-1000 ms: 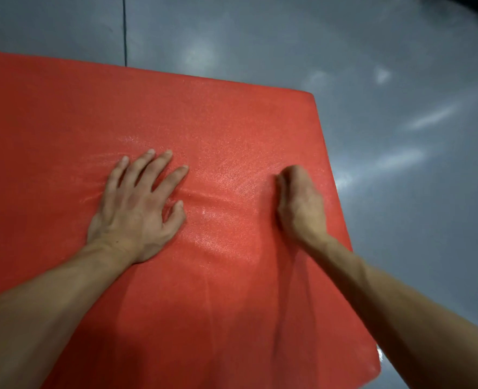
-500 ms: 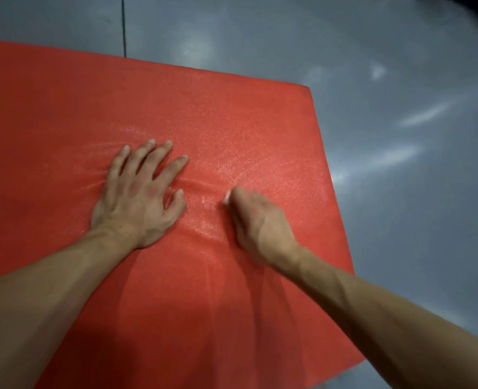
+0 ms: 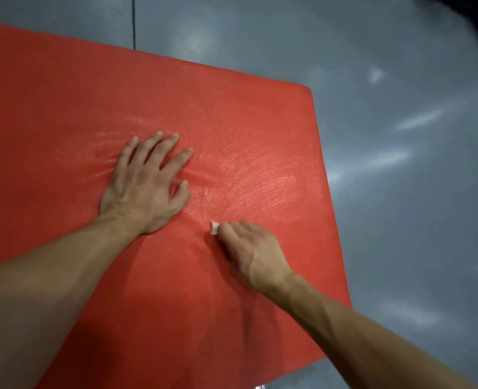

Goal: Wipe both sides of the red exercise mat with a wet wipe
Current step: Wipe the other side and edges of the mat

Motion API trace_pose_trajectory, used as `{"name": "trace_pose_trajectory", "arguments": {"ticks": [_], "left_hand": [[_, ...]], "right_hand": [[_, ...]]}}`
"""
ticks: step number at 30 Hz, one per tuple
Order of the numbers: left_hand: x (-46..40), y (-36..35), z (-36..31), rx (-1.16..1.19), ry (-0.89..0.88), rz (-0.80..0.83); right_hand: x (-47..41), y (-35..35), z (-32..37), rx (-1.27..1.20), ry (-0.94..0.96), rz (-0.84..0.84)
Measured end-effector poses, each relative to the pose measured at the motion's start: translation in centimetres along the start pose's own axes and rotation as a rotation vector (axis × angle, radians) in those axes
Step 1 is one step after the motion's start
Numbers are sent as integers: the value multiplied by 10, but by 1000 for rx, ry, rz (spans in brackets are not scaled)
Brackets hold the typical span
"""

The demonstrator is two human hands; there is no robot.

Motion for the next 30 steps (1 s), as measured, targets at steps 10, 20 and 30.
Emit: {"name": "trace_pose_trajectory", "arguments": {"ticks": [10, 20, 30], "left_hand": [[0, -1, 0, 5, -7, -23], [3, -2, 1, -4, -5, -34], [3, -2, 0, -6, -11, -26]], "right_hand": [[7, 9, -49, 14, -387, -251], [42, 28, -138, 74, -759, -382], [60, 1, -70, 112, -379, -275]]}}
Point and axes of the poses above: each hand's wrist, its own x-axis away from the middle knuckle, its own y-axis out of the back of the hand, z = x × y, the point moved 5 cm from there along -x, towards the middle knuckle, and after that the axes turned 1 degree about y, right-handed, at the moved point
